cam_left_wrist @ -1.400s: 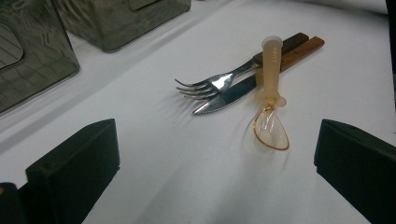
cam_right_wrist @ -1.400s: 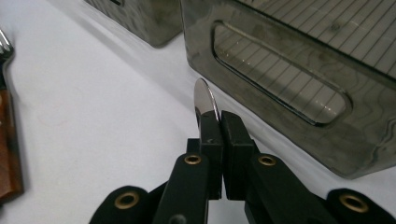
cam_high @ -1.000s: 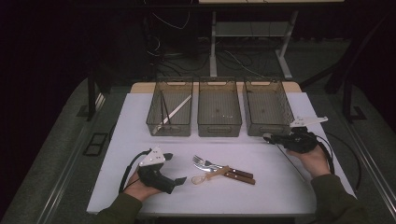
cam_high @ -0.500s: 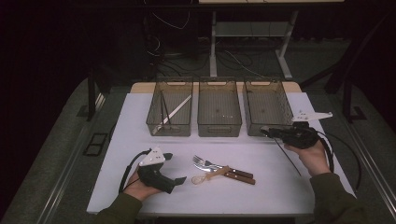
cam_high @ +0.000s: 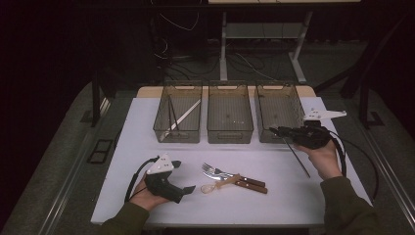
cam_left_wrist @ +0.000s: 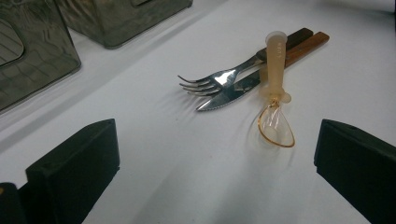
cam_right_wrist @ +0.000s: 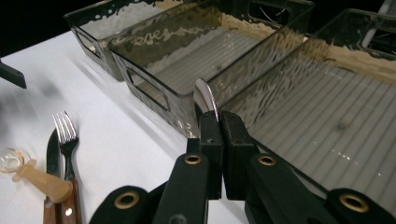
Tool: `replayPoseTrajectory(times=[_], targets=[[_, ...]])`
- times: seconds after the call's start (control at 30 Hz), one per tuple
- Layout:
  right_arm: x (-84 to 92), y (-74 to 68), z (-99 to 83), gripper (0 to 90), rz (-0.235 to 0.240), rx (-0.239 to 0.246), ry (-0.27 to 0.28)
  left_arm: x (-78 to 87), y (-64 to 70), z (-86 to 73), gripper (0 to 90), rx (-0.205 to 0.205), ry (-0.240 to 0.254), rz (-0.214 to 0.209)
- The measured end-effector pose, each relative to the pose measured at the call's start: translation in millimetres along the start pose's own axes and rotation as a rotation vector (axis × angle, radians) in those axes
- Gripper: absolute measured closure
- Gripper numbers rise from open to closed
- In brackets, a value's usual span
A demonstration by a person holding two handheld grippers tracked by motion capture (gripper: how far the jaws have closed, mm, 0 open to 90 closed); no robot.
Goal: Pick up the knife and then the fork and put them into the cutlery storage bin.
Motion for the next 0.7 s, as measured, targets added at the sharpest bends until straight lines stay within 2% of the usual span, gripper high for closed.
replayPoseTrajectory(times=[0.33, 0.7], targets=[[-20.8, -1.7, 23.8, 88.5, 0.002, 0.012, 0.029, 0.4, 0.2, 0.0, 0.0, 0.003, 0.002, 0.0], [-52.2, 9.5, 61.8, 88.6, -0.03, -0.01, 0.045, 1.0, 0.6, 0.6, 0.0, -0.003, 0.004, -0.002]])
Point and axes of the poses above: each handheld gripper's, and its own axes: x roughly backward along the jaws, z roughly out of its top, y roughly to its right, the point moved 3 cm from there along -x, roughly forward along the jaws, and after that the axes turned 10 degrees about x, right-handed, at the moved point
